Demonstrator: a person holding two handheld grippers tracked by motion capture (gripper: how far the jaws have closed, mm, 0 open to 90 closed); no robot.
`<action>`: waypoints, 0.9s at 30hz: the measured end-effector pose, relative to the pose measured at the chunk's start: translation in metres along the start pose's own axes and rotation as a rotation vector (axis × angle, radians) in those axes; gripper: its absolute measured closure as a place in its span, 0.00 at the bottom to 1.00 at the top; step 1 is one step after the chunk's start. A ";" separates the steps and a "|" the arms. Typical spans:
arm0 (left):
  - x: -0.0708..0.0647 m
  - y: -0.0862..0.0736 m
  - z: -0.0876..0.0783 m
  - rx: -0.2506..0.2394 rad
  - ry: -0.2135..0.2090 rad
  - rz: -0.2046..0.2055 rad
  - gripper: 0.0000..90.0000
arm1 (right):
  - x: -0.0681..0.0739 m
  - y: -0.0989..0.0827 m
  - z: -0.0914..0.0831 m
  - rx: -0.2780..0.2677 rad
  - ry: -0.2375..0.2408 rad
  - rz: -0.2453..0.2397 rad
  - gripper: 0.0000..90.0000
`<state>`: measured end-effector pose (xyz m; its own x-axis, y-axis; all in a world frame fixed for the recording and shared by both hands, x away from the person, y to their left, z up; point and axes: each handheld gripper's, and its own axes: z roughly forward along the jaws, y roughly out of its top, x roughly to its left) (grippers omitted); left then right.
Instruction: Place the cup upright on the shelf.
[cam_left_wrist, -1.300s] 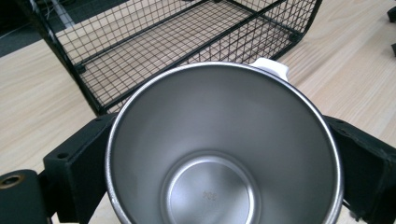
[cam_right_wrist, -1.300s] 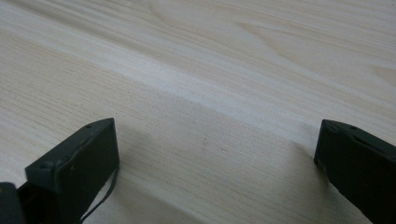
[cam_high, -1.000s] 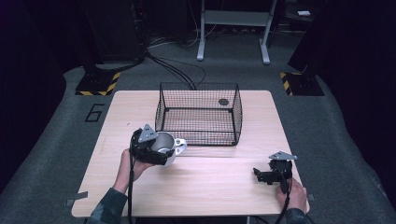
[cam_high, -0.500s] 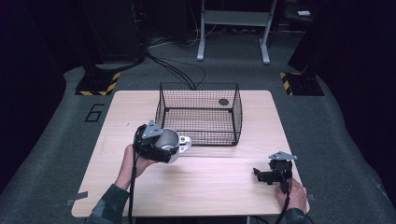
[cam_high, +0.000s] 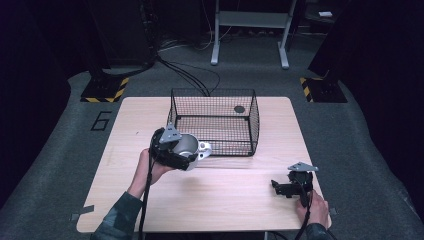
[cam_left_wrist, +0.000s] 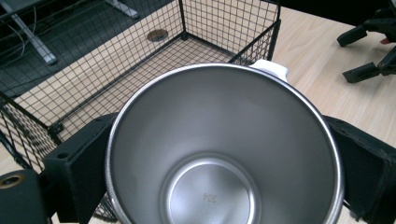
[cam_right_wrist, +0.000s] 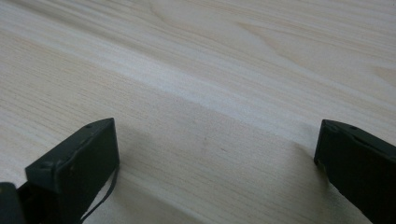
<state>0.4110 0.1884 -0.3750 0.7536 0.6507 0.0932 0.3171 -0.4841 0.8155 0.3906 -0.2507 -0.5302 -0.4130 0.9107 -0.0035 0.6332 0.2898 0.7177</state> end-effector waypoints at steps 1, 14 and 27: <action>0.000 0.001 0.001 -0.005 -0.003 -0.008 0.07 | 0.000 0.000 0.000 0.000 0.000 0.001 0.00; 0.004 0.020 0.003 -0.015 -0.019 0.013 0.07 | 0.000 0.000 0.000 0.000 0.001 0.002 0.00; 0.008 0.044 0.009 -0.031 -0.015 0.043 0.07 | 0.000 0.000 0.000 0.000 0.001 0.002 0.00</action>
<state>0.4362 0.1669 -0.3442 0.7750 0.6204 0.1205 0.2662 -0.4933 0.8281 0.3906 -0.2506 -0.5302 -0.4124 0.9110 -0.0014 0.6339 0.2880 0.7178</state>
